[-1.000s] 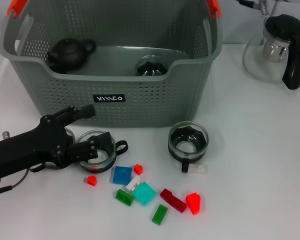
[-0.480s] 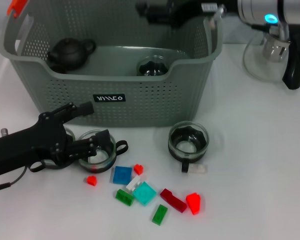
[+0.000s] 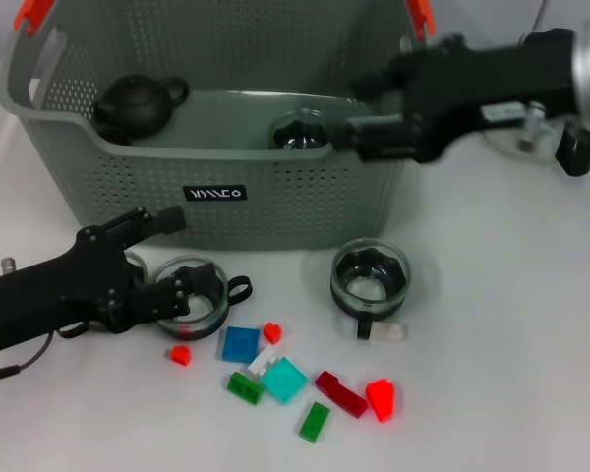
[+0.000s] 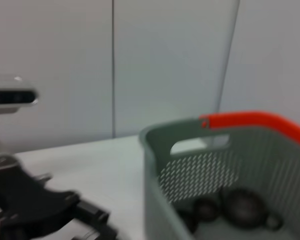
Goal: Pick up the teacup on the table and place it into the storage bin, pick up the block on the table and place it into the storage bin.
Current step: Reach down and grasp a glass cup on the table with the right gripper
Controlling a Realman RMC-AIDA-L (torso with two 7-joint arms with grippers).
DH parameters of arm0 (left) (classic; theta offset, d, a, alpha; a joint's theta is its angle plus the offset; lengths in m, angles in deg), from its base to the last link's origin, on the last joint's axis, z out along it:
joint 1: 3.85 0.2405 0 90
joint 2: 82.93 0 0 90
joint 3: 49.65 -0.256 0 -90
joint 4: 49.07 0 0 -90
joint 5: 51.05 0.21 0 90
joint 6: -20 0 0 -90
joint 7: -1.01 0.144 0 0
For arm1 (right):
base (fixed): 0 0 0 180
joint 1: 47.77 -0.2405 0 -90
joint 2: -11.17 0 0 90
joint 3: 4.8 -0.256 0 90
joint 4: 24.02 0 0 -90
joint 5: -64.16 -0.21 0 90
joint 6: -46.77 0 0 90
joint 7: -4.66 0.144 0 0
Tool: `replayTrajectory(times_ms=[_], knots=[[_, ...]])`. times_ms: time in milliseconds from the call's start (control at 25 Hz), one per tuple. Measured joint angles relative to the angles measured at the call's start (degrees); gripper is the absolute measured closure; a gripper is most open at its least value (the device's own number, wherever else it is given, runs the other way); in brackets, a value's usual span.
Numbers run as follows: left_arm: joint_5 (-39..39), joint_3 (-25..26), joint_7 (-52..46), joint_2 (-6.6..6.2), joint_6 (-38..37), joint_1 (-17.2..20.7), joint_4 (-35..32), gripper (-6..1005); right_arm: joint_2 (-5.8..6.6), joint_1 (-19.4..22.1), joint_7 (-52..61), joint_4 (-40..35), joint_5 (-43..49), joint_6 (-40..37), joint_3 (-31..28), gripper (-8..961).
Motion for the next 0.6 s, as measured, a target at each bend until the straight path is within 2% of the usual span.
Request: replayTrajectory(times_ms=[160,280,600], knots=[[0.0,0.0,0.1,0.00,0.0,0.1,0.0,67,0.12,-0.7,4.5,-0.2,2.6,-10.7,-6.5,339],[0.1,-0.2,0.2,0.00,0.0,-0.1,0.0,67,0.18,-0.9,7.3,-0.8,5.8,-15.7,-8.5,339],[0.1,-0.7,0.2,0.00,-0.1,-0.3,0.0,66,-0.05,-1.5,14.5,-0.9,20.7,-20.4,-8.2,339]])
